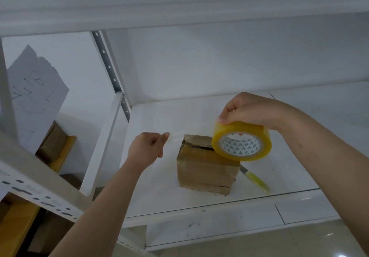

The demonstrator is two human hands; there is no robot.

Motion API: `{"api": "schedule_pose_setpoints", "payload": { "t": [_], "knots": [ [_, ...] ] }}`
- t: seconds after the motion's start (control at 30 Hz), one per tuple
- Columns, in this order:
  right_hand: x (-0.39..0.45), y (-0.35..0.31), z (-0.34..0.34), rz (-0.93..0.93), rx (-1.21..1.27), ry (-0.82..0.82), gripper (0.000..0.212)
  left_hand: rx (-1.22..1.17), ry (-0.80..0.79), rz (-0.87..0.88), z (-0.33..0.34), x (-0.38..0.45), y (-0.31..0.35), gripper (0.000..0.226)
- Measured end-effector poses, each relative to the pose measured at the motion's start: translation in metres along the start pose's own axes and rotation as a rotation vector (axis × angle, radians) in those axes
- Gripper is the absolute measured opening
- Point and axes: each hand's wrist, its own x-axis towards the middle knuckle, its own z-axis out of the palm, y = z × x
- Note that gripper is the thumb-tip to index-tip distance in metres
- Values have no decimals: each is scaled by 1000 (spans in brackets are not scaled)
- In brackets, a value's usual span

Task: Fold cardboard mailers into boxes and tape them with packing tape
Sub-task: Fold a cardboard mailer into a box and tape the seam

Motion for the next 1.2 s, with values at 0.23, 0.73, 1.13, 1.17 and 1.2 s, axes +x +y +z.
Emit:
{"api": "schedule_pose_setpoints", "payload": {
  "t": [0.23, 0.73, 1.13, 1.17, 1.2],
  "knots": [
    [3, -10, 12, -40, -103, 15, 31, -68, -49, -78, 12, -7, -25, 60],
    [5, -12, 19, -49, -70, 74, 26, -682, -574, -856, 67, -34, -31, 63],
    [8, -10, 15, -32, -153, 1, 44, -215, -162, 169, 16, -8, 16, 77],
    [9, -11, 15, -32, -168, -5, 50, -119, -254, 311, 16, -5, 29, 100],
    [10, -11, 14, -32, -177, -10, 53, -20, -350, 389, 19, -3, 42, 120]
  ]
}}
